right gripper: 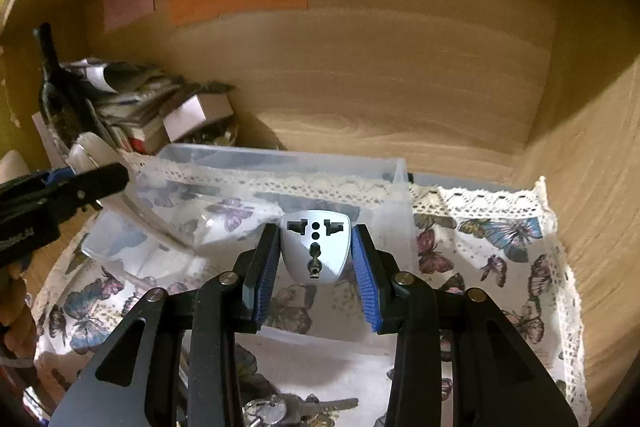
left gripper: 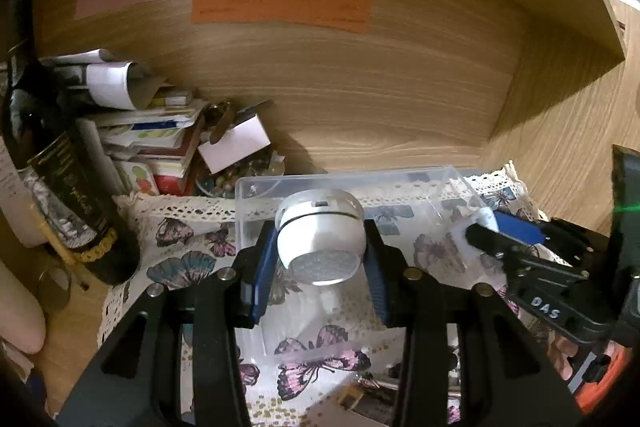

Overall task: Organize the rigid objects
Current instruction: 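Carry white device into clear box with left tool while right tool drops adapter in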

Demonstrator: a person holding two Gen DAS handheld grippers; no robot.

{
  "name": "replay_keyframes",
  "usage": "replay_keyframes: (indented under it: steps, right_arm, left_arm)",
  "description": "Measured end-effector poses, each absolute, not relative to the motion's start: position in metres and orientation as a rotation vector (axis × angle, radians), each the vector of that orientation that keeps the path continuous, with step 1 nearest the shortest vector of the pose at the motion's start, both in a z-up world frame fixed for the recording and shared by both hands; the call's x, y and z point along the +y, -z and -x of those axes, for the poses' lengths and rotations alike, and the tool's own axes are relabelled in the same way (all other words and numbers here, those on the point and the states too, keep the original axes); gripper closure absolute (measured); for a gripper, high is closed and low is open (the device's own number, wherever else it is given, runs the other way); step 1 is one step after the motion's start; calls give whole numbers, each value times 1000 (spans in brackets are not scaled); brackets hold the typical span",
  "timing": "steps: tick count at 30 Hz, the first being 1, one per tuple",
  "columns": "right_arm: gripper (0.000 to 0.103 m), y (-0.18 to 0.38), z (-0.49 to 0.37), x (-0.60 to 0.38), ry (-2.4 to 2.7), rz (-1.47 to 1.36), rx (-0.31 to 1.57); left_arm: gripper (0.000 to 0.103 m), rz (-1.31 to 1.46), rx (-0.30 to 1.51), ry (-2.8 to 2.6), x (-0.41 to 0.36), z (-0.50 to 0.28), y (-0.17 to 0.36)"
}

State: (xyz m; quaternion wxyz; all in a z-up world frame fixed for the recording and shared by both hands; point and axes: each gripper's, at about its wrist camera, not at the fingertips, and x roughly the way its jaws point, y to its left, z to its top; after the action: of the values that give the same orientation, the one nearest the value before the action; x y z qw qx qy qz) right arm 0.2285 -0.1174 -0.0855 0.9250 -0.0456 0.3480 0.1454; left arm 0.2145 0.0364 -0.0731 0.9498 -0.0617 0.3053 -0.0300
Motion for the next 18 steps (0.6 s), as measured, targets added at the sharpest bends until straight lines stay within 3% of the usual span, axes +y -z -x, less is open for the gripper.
replay_keyframes:
  steps: [8,18]
  right_arm:
    - [69,108,-245,-107,-312,108,788]
    - [69,115,-248,-100,-325,121,808]
  left_arm:
    - [62,147,761,70,39,-239,106]
    - [62,132,794,90,38,-239,106]
